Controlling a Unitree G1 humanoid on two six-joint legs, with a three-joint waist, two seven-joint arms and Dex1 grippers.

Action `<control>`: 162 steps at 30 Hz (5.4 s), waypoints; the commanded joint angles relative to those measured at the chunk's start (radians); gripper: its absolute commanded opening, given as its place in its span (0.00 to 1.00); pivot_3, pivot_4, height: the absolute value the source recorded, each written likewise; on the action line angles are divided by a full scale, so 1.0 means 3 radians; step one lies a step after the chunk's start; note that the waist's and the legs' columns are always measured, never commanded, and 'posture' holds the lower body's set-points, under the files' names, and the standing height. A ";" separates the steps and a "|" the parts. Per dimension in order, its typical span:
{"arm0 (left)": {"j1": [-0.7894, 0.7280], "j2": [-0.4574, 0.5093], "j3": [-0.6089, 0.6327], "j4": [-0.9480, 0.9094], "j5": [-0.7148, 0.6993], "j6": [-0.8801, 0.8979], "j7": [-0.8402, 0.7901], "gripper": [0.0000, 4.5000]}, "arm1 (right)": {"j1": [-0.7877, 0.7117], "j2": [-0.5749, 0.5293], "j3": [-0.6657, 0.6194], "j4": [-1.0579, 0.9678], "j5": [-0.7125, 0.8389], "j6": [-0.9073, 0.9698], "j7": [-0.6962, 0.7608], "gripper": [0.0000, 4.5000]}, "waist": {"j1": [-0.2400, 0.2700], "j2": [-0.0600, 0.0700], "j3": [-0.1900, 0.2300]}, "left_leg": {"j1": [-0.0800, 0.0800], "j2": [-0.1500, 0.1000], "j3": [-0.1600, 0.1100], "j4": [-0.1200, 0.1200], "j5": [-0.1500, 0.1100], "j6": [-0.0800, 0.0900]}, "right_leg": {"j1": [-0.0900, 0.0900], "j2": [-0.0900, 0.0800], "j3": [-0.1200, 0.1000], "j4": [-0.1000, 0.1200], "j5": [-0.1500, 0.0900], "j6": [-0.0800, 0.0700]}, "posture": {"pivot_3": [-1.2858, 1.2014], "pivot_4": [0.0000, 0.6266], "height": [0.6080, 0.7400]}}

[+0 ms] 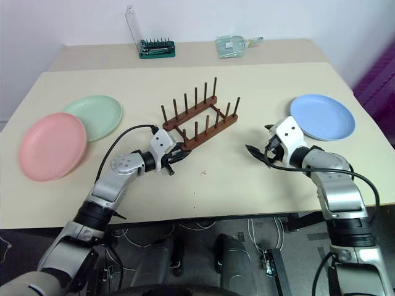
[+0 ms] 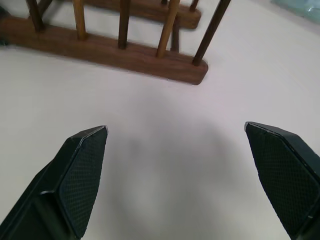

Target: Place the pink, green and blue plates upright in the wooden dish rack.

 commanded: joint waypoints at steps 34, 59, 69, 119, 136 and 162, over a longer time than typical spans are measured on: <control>0.0464 0.0296 -0.0329 -0.1140 0.0167 0.0724 -0.0408 0.14 | -0.0013 0.0156 0.0436 0.0086 -0.0507 0.0267 -0.0518 0.00 | 0.0029 0.0003 -0.0010 | 0.0003 0.0004 0.0000 0.0000 -0.0001 0.0000 | 0.0004 0.0004 0.0003 -0.0004 -0.0009 -0.0014 | 0.52 0.24 0.92; -0.0398 -0.0285 -0.0076 0.0707 0.0623 0.0256 0.1136 0.14 | -0.1161 0.0725 0.0586 0.1637 -0.0997 -0.0401 -0.1203 0.00 | -0.0045 0.0004 -0.0027 | 0.0054 0.0009 -0.0002 -0.0007 -0.0001 0.0000 | 0.0053 0.0007 0.0000 -0.0004 -0.0002 -0.0002 | 0.52 0.24 0.92; 0.0248 0.0593 0.1245 -0.1109 -0.0199 0.0954 0.0857 0.42 | -0.0576 0.0313 0.0482 -0.0066 -0.0012 0.0000 0.0206 0.38 | -0.0114 0.0004 -0.0013 | 0.0033 0.0019 -0.0002 -0.0020 -0.0002 0.0001 | 0.0023 0.0018 0.0002 -0.0002 -0.0010 -0.0009 | 0.52 0.24 0.92; -0.0298 0.0131 0.2257 -0.1752 -0.1371 0.1833 0.2419 0.00 | -0.1433 0.0616 0.1163 -0.0217 -0.0675 -0.0951 0.0281 1.00 | -0.0027 -0.0020 -0.0008 | 0.0032 0.0012 0.0002 -0.0016 -0.0014 -0.0018 | 0.0030 0.0007 -0.0002 -0.0013 -0.0018 -0.0021 | 0.52 0.24 0.92; -0.0893 -0.0253 0.1402 -0.1703 -0.1117 0.1832 0.2370 0.00 | -0.2109 0.0777 0.1622 0.0984 -0.2113 -0.2122 -0.0565 0.69 | -0.0042 -0.0022 -0.0006 | 0.0005 0.0010 0.0016 -0.0015 0.0002 -0.0025 | -0.0006 0.0021 0.0003 -0.0002 -0.0008 -0.0010 | 0.52 0.24 0.92; -0.0507 0.0241 0.1380 -0.1375 -0.1111 0.1263 0.1821 0.76 | -0.1829 0.0756 0.0015 0.0180 -0.0044 -0.0390 -0.0389 0.00 | -0.0033 -0.0021 -0.0006 | 0.0004 0.0010 0.0011 -0.0013 0.0002 -0.0024 | -0.0002 0.0024 0.0001 0.0000 -0.0003 -0.0018 | 0.52 0.24 0.92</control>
